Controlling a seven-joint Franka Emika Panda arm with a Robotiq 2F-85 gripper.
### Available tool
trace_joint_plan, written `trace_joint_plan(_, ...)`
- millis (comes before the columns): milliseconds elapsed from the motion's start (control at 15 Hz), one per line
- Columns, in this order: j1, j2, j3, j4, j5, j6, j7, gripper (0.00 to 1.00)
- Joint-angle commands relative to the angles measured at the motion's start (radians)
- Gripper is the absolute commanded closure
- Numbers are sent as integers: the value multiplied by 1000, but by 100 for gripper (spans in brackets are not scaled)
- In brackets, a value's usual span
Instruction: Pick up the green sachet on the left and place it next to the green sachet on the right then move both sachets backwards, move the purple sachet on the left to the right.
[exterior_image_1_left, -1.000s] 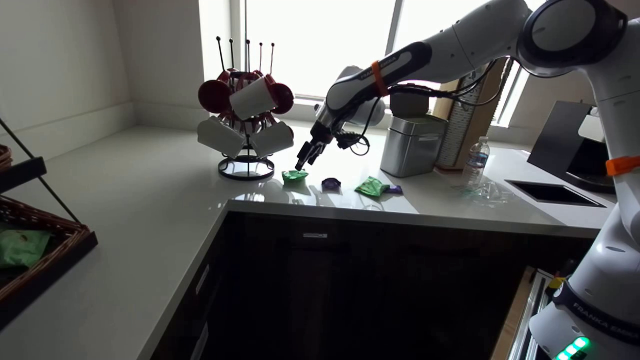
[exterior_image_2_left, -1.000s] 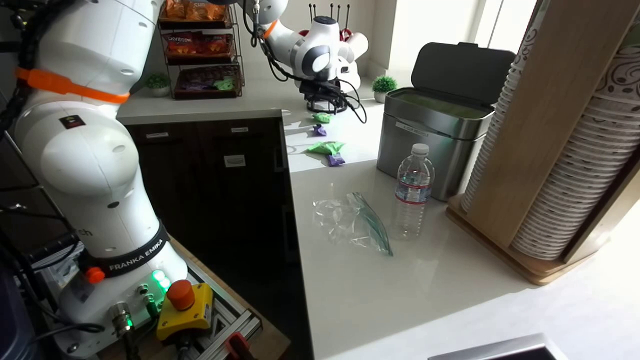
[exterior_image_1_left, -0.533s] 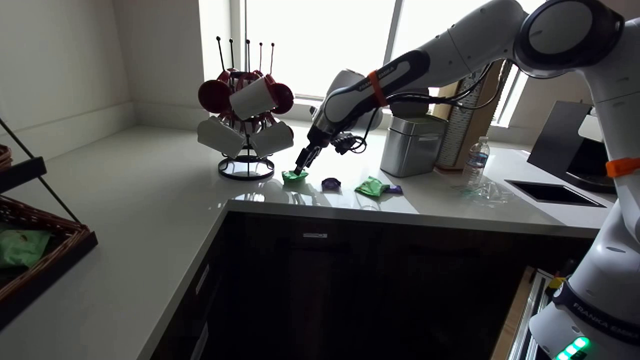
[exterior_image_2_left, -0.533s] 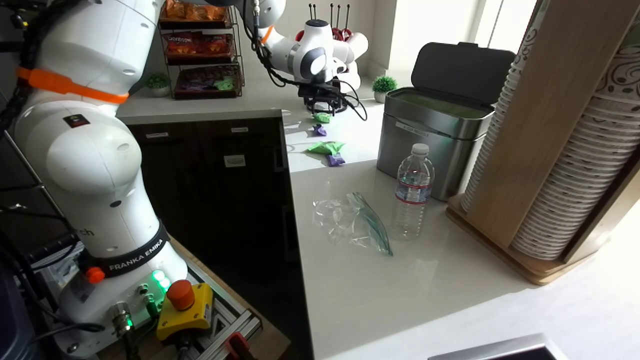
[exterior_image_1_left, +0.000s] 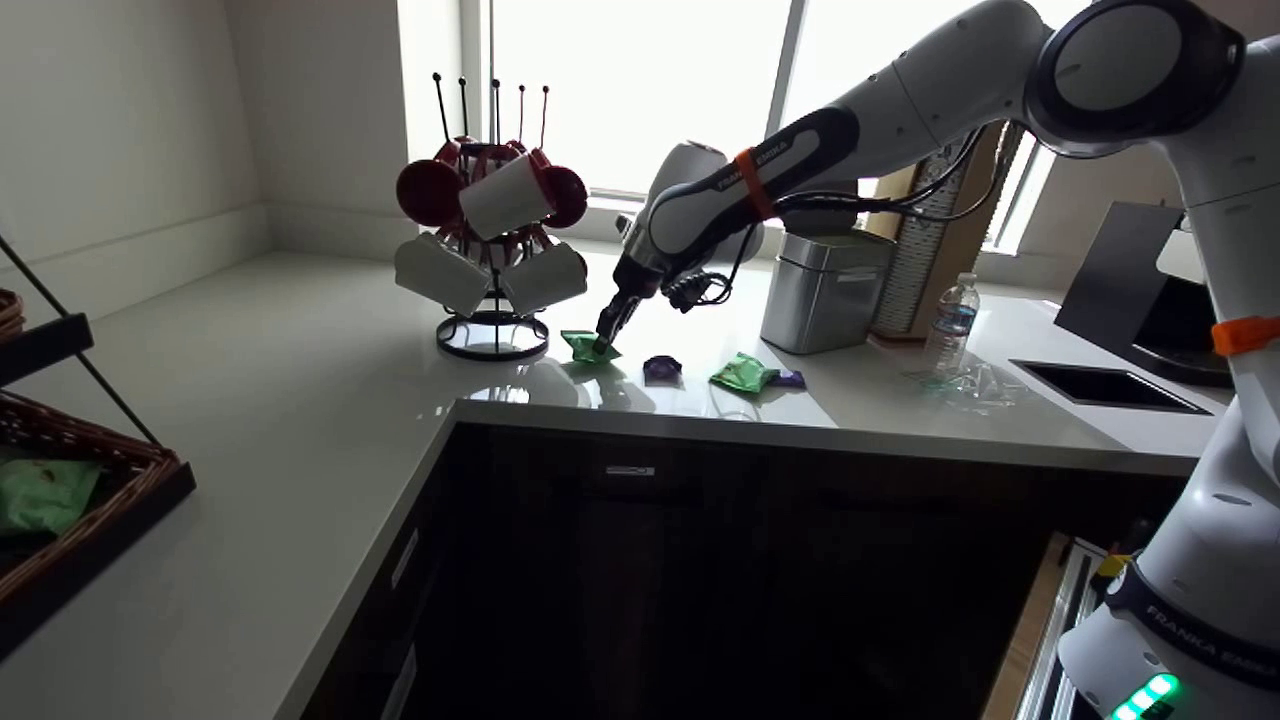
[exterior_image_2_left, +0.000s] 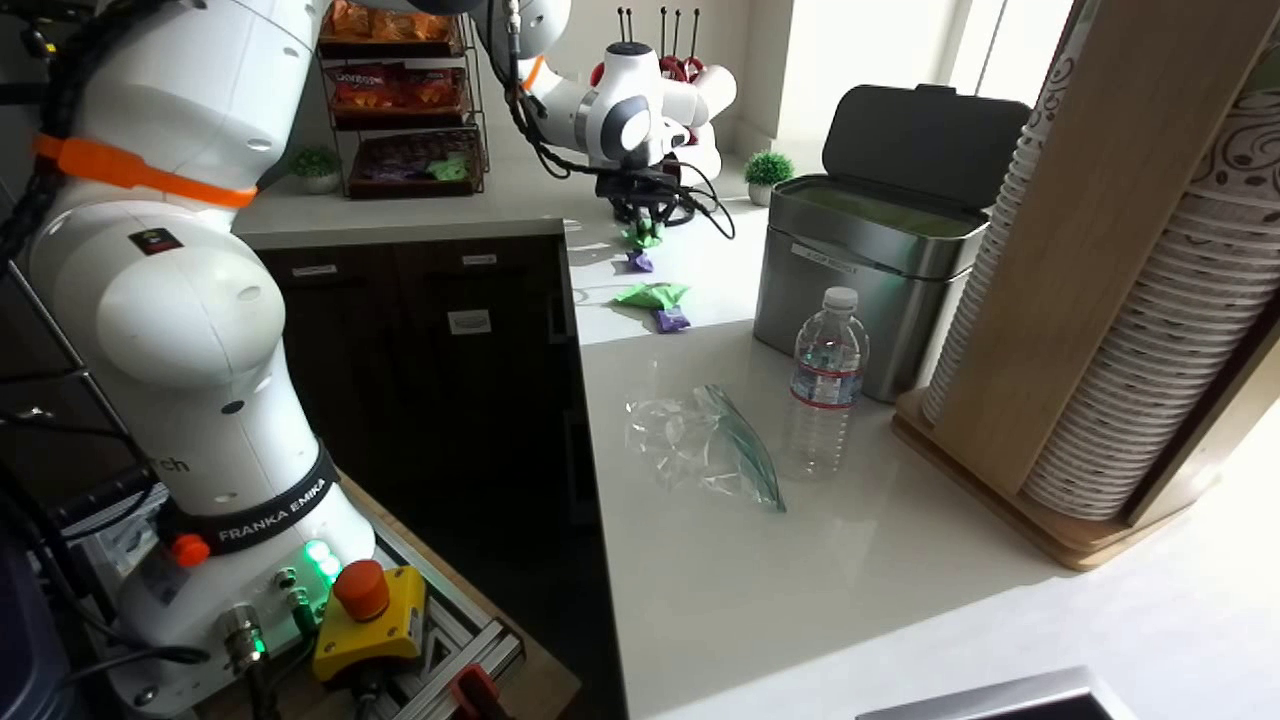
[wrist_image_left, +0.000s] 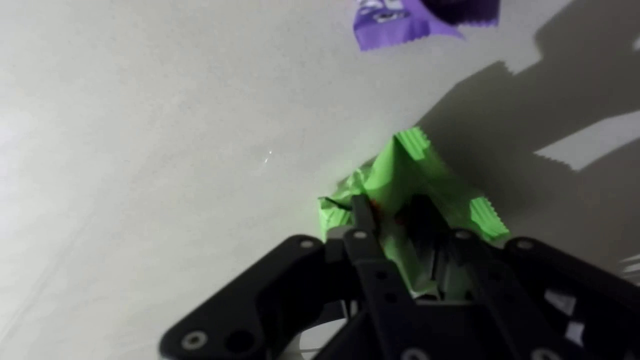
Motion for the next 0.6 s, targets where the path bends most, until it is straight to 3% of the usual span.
trace_joint_plan(0,4,-9,-9,-12,-25,-48,25,99)
trace_joint_plan(533,-31,-113,-1,-79,22,-117,36,97)
